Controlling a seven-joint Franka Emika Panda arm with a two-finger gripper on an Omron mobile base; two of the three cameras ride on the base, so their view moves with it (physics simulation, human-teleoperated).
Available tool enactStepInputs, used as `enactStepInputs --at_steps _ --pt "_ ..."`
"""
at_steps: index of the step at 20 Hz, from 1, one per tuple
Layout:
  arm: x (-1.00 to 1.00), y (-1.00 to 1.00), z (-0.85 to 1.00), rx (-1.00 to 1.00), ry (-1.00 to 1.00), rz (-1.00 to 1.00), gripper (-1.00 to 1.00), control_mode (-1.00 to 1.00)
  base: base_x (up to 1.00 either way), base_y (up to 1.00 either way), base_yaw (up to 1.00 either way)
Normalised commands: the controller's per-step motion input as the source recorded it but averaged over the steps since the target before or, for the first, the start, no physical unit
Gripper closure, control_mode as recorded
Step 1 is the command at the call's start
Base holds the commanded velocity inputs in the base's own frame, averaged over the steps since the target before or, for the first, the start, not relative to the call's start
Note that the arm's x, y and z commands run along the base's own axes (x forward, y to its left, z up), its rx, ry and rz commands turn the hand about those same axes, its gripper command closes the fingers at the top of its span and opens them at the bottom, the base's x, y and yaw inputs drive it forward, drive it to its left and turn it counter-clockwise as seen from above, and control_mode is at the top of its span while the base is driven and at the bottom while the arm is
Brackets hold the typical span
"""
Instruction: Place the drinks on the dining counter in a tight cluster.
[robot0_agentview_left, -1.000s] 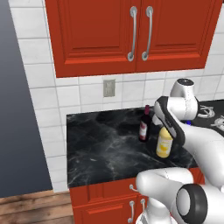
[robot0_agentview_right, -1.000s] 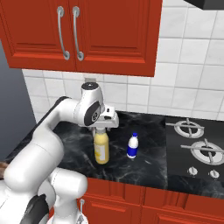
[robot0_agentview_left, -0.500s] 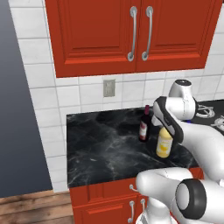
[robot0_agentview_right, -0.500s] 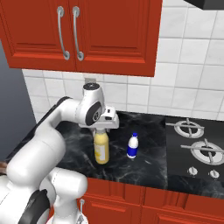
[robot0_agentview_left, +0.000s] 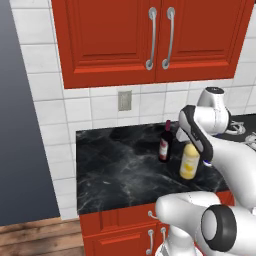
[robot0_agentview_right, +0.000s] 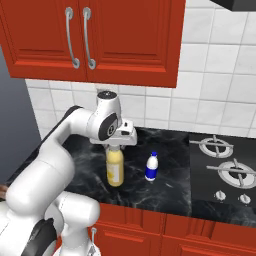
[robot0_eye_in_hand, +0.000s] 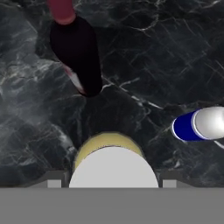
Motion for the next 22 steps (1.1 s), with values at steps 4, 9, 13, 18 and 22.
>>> enactStepInputs --at_steps 4,9,13,18,22 --pt "-0.44 0.00 0.50 0.00 -0.04 0.00 1.00 -1.00 0.00 0.00 0.00" --pt "-0.21 0.10 0.35 0.00 0.00 0.00 1.00 -1.00 0.00 0.00 0.00" --pt "-0.09 0.05 0.12 0.00 0.00 0.00 1.00 -1.00 0.00 0.00 0.00" --pt "-0.01 0.00 0.00 0.00 0.00 0.00 1.00 -1.00 0.00 0.00 0.00" --pt "0.00 0.00 0.00 0.00 0.00 0.00 1.00 -1.00 0.00 0.00 0.00"
